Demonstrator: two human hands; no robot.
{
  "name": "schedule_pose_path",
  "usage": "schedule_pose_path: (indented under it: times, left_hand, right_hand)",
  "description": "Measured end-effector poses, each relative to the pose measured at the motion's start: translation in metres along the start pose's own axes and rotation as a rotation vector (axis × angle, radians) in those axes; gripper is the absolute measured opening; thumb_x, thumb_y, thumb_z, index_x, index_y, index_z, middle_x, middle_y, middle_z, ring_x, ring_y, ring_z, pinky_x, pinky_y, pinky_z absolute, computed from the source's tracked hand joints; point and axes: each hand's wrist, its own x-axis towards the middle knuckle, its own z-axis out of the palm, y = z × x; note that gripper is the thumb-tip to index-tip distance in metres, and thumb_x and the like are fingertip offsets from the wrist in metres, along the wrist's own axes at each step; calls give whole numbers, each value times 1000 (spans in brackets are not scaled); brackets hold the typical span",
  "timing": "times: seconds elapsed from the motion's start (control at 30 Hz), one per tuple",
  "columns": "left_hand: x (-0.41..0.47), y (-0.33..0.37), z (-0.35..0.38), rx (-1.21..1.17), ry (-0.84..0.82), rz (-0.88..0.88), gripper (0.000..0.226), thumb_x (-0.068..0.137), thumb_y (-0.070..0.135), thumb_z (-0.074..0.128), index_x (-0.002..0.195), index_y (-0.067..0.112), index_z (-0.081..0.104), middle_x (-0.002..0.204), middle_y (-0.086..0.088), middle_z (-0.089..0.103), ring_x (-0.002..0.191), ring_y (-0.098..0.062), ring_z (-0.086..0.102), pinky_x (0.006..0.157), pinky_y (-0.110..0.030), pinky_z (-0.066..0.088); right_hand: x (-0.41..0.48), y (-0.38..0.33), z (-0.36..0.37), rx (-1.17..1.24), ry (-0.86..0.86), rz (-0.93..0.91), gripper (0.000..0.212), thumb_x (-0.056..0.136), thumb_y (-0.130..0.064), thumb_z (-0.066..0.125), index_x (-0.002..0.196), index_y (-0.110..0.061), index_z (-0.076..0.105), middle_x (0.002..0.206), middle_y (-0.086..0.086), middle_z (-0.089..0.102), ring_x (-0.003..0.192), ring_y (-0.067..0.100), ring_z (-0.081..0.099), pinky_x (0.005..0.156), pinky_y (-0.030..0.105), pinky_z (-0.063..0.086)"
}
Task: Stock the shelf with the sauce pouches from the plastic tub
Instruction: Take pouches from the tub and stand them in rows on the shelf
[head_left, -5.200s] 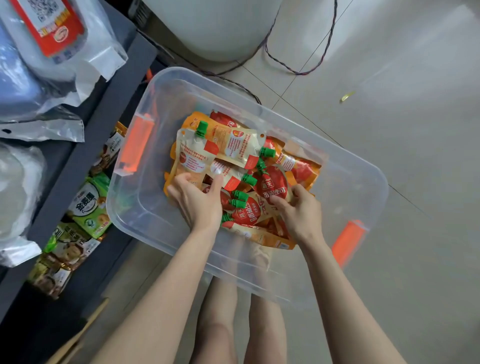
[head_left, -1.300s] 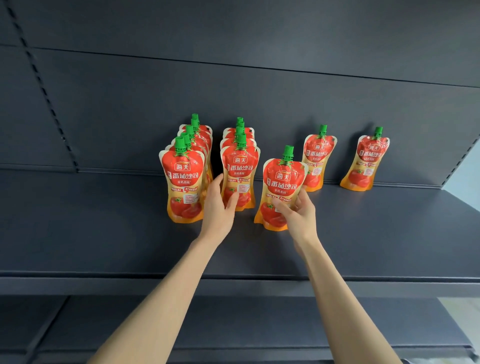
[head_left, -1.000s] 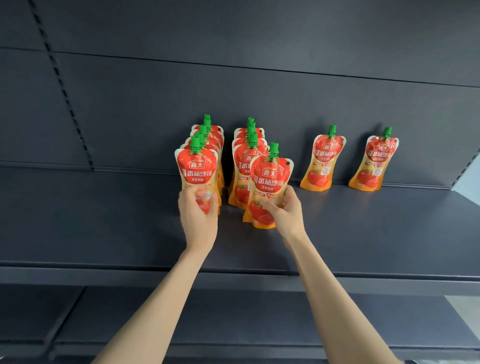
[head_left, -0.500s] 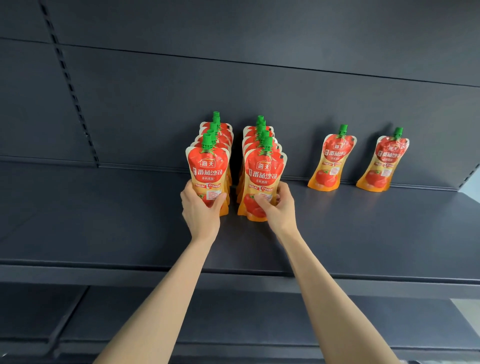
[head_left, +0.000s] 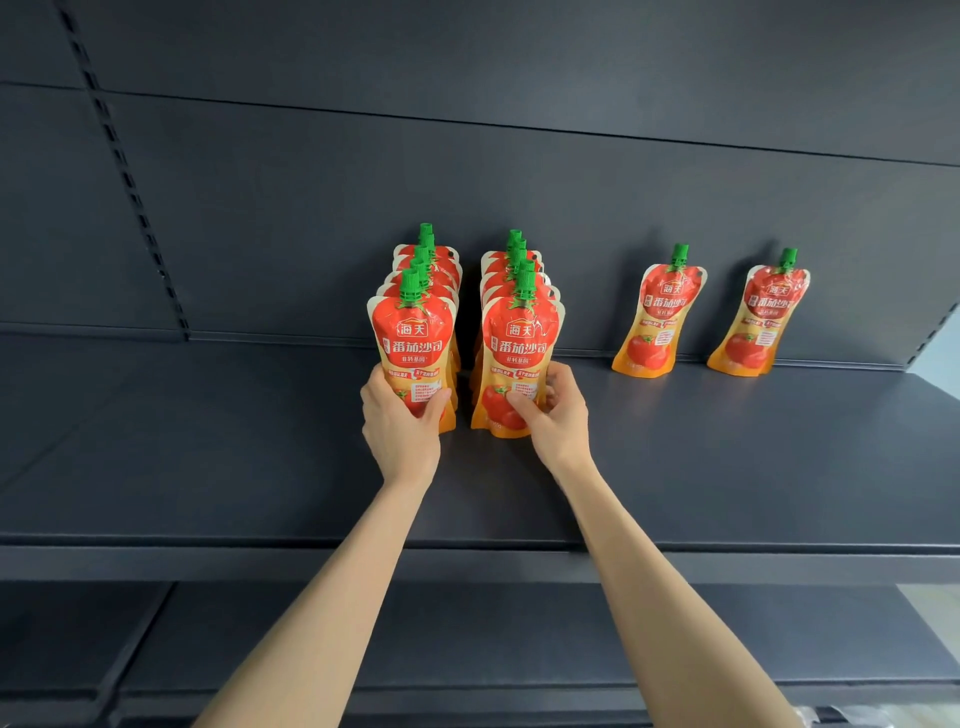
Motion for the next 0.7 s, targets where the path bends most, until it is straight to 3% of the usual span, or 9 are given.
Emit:
schedule_pose_path:
  times: [0.13,0.33,0.5,0.7]
  left_hand:
    - [-1,2,-2,30,-10,-4,76,76,40,73,134,11,35,129,-11,49,118,-26,51,95,-53,46]
    - [-16,8,-14,163,-37,-6,85,80,39,69,144,8,22,144,-16,35,132,-31,37,103,-50,37]
    - [-47,25,-28,151,-30,197,58,83,29,67,131,7,43,135,-14,45,125,-30,41,97,-51,44]
    - [-91,74,-24,-27,-247,371,32,87,25,63,117,14,58,115,-2,61,107,-18,54,90,-34,48]
  right_hand:
    - [-4,-6,0,-40,0,12,42,88,-21,64,124,-12,46,123,1,59,101,6,53,79,14,45]
    - [-12,-6,-7,-184,31,-8,50,86,-29,66,130,-16,45,130,3,56,119,19,52,100,38,47]
    - [-35,-17,-29,-245,78,-35,54,90,-28,62,138,-16,40,142,2,44,129,18,43,105,37,40]
    - [-77,-34,-92,-256,169,-104,30,92,-21,58,122,-15,59,124,-2,60,116,14,53,100,29,42]
